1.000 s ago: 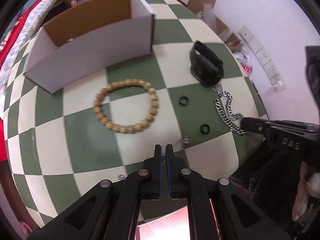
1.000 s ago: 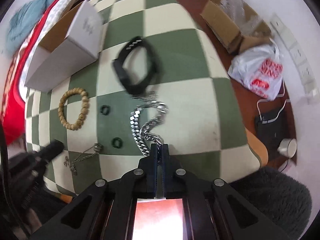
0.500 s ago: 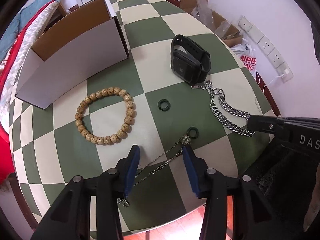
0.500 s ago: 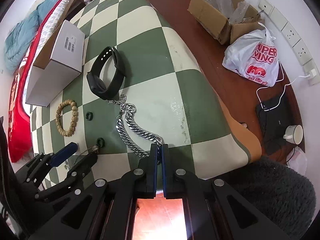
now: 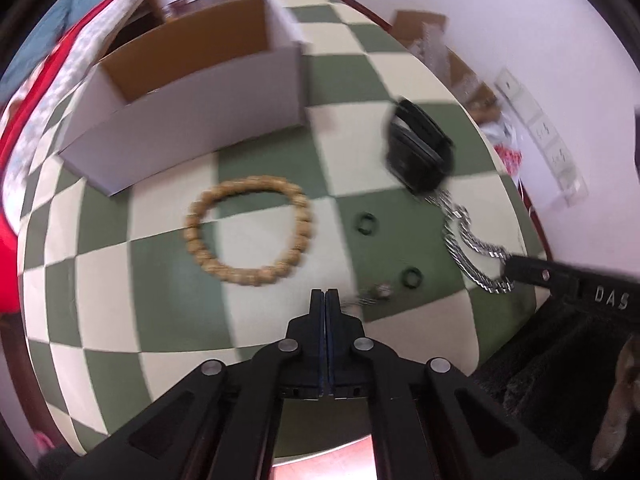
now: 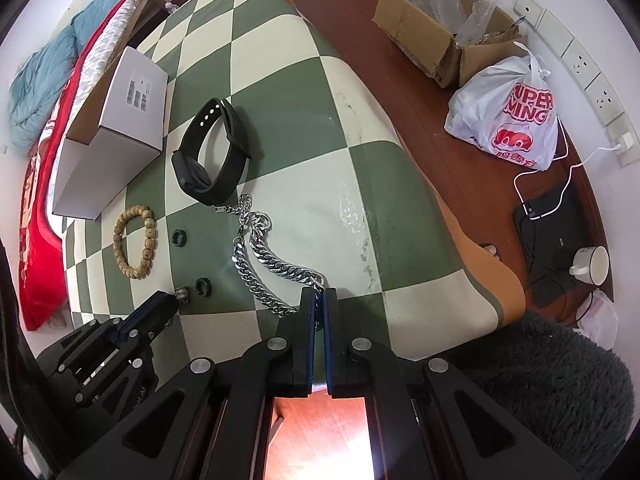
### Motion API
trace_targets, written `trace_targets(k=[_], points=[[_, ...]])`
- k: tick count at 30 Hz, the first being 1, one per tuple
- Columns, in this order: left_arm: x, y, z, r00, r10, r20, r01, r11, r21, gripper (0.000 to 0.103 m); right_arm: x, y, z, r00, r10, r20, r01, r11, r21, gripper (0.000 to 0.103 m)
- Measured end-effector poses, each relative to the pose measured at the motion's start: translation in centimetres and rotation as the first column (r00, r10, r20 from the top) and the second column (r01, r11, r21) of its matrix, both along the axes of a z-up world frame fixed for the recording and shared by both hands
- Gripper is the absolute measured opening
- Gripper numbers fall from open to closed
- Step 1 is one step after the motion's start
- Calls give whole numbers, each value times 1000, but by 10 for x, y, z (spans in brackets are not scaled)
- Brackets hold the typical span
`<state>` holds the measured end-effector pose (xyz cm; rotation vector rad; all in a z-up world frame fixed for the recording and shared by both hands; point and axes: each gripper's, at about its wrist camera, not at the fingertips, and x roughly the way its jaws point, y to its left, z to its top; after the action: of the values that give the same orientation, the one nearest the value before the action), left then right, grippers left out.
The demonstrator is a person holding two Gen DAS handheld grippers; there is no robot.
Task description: Organize jewelry
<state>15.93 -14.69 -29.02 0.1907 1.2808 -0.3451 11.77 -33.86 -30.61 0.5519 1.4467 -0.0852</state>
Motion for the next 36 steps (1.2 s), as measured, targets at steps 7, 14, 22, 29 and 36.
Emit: trace_targets(k=[7,14,22,29,36], points=[[19,41,22,998,60,-23,-62,991,-117,0,0,-1,5,999,-17,29,16,1000,22,4],[1,-9,12,986,-166,-14,165,986,-12,34,2,-1,0,999,-28,25,27,998,53,4],[-4,-34,-7,986,-164,-29,164,986,13,47,-2,-8,0,999,-48,24,46,998,49,4],[-11,-40,-10,982,-184,41,182,982,56,8,-3,-13,-4,998,-66,17,65,996,57,4],[2,-4,3,998,-54,30,55,998,-15,8,-2,-9,1,997,-63,35,61,996,61,4]])
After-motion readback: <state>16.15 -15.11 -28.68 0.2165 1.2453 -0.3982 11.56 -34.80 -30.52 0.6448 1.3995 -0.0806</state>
